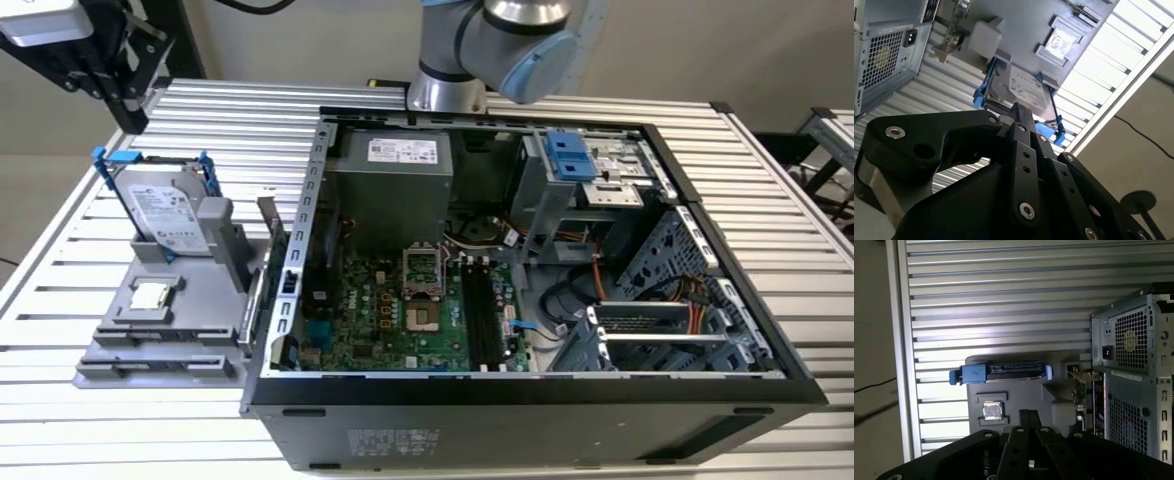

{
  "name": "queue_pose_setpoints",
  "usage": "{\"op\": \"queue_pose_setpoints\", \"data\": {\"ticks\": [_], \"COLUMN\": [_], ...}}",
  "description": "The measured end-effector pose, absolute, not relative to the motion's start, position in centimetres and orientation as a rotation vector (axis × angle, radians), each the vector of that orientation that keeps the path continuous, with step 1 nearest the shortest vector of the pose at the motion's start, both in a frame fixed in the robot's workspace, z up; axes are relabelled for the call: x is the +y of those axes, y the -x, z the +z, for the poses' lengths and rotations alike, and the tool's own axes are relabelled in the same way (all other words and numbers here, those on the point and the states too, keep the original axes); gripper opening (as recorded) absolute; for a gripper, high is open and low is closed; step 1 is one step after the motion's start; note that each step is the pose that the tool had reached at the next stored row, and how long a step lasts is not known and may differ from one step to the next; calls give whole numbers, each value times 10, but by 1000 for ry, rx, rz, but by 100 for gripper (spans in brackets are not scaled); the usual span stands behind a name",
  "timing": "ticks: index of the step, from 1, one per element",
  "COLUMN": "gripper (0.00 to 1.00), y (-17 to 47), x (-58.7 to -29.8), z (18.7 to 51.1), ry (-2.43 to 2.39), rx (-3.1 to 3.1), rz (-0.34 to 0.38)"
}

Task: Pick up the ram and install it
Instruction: 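Reach for the ram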

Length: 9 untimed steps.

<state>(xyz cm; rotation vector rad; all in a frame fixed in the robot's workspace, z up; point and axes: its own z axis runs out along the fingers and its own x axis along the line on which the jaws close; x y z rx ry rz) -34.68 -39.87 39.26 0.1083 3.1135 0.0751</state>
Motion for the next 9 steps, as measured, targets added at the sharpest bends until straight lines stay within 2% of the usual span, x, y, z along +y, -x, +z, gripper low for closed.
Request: {"op": "queue_pose_setpoints", "data": {"ticks": [9], "gripper": [0], "y": [364], "x": [-399], "z": [393], "ry": [-108], "rx": [3113], "rz": [75]}}
